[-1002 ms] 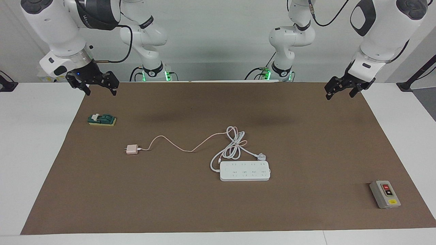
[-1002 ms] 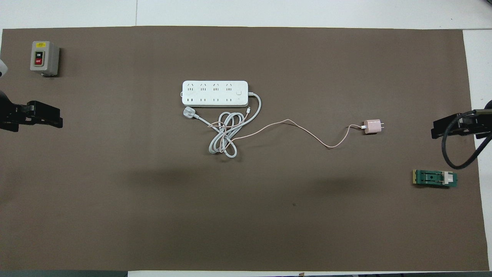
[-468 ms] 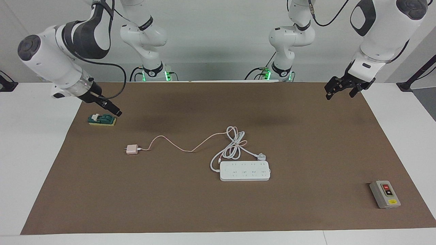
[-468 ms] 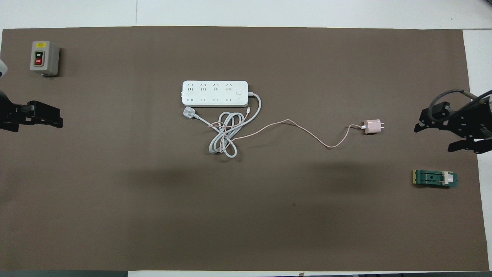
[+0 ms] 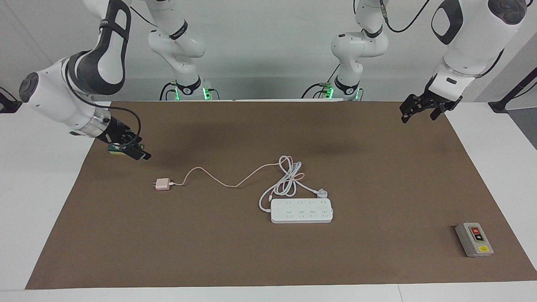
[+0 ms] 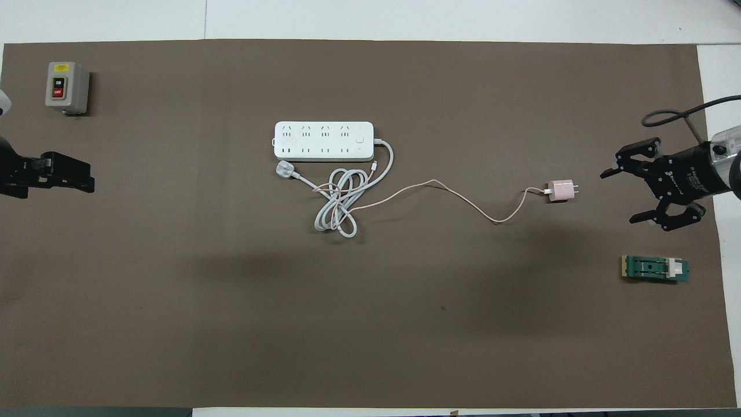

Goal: Plug charger into power strip
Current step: 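Move the right gripper to the pink charger while the left gripper advances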

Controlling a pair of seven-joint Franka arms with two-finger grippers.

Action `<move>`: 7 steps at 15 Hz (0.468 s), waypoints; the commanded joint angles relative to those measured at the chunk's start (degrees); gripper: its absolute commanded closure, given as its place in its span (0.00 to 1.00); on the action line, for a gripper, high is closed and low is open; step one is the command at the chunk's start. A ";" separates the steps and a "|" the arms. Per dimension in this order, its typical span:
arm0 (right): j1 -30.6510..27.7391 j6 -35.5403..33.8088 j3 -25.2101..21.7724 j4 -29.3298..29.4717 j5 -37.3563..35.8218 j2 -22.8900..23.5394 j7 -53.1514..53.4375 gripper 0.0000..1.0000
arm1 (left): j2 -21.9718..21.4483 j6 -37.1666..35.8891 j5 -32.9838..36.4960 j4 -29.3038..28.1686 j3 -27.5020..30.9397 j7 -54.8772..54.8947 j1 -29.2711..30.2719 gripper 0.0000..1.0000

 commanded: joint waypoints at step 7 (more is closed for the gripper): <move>-0.89 1.75 0.57 0.33 2.50 9.52 1.76 0.00 | -0.84 -0.49 -0.15 -0.21 -0.13 0.08 0.36 0.00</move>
